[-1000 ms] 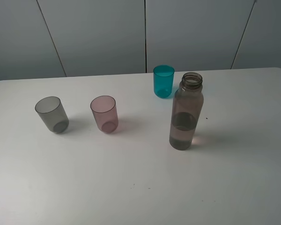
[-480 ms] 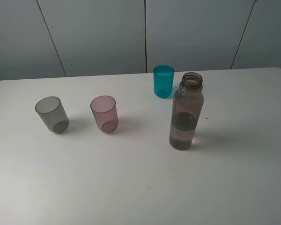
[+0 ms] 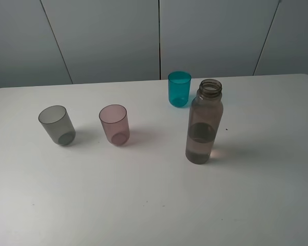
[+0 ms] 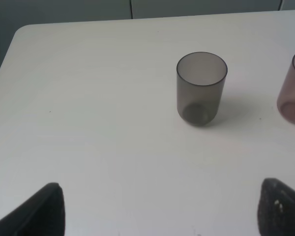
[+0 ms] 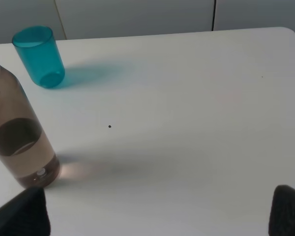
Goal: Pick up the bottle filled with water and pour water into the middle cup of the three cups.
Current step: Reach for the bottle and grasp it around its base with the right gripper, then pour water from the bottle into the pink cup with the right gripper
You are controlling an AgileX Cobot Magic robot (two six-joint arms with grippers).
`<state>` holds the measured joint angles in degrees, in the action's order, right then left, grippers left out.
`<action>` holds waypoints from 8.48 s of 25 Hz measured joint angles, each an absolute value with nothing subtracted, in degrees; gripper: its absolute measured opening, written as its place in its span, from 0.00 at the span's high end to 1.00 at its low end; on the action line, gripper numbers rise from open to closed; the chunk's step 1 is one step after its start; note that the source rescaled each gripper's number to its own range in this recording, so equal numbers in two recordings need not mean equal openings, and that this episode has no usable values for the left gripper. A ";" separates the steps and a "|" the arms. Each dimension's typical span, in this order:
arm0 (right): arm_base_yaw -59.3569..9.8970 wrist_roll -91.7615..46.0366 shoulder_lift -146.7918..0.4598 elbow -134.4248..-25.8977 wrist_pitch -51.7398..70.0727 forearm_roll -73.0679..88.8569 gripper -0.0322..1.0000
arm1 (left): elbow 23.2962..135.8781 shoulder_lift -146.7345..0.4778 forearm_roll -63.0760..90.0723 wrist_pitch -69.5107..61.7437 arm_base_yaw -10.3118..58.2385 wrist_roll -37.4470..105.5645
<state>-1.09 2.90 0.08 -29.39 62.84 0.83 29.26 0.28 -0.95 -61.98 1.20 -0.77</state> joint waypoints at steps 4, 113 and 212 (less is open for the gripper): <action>-1.09 2.90 0.08 -29.39 62.84 0.83 0.12 | 29.26 0.28 -0.95 -61.98 1.20 -0.77; -30.16 4.86 -88.44 -10.85 -37.43 -4.79 0.12 | 29.26 0.28 -0.95 -61.98 1.20 -0.89; -30.16 4.93 -104.35 -17.73 -65.64 -4.96 0.97 | 29.26 0.28 -0.95 -61.98 1.20 -1.00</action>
